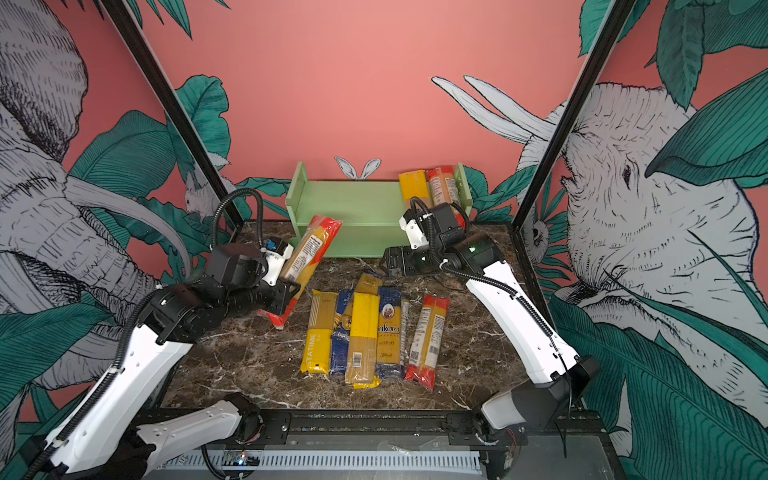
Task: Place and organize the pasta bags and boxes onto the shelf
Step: 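Carry the red-and-white pack to the shelf's upper tier and stand it upright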
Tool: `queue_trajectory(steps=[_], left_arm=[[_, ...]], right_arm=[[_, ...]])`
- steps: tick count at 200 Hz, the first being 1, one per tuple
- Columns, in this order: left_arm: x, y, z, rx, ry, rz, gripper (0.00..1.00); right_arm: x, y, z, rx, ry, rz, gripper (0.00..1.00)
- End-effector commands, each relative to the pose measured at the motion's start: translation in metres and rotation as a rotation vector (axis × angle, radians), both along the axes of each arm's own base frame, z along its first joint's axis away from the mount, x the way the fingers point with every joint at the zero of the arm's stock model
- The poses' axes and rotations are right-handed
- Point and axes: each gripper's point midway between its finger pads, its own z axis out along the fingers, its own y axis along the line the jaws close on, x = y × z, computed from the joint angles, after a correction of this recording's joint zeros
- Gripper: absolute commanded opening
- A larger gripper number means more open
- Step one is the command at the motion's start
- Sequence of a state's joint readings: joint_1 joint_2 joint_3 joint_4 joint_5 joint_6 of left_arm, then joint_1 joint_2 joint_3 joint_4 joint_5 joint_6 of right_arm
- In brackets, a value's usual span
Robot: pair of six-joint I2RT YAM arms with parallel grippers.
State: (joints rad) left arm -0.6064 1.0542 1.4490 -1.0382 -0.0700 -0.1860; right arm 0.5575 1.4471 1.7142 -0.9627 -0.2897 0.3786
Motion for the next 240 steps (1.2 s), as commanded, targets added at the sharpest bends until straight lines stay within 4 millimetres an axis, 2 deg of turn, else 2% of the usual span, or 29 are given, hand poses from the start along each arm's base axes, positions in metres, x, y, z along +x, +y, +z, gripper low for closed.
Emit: queue_trajectory(steps=[1,44,63,86,120,144,193,240], left_arm=[[0.025,0.004,0.077,-0.064,-0.255,0.066,0.00],[0.083,0.002,0.124,0.055,-0.370,0.191,0.00],[0.112,-0.002,0.140,0.109,-0.415,0.243,0.00],[0.144,-0.010,0.150,0.159,-0.455,0.293,0.00],[0.187,-0.016,0.138,0.185,-0.451,0.371,0.00],[0.208,-0.006,0.129,0.153,-0.424,0.448,0.00],[0.242,-0.001,0.112,0.085,-0.386,0.467,0.00],[0.258,0.001,0.101,0.085,-0.362,0.482,0.00]], right_arm=[[-0.007,-0.008,0.016,0.010,-0.044,-0.023,0.99],[-0.007,-0.017,0.021,-0.007,-0.070,-0.049,0.99],[-0.006,-0.020,0.023,-0.011,-0.085,-0.063,0.99],[-0.004,-0.025,0.023,-0.023,-0.097,-0.081,0.99],[-0.002,-0.035,0.020,-0.045,-0.109,-0.121,0.99],[0.000,-0.042,0.019,-0.051,-0.112,-0.147,0.99],[0.009,-0.054,0.015,-0.049,-0.098,-0.192,0.99],[0.021,-0.057,0.015,-0.043,-0.089,-0.208,0.99]])
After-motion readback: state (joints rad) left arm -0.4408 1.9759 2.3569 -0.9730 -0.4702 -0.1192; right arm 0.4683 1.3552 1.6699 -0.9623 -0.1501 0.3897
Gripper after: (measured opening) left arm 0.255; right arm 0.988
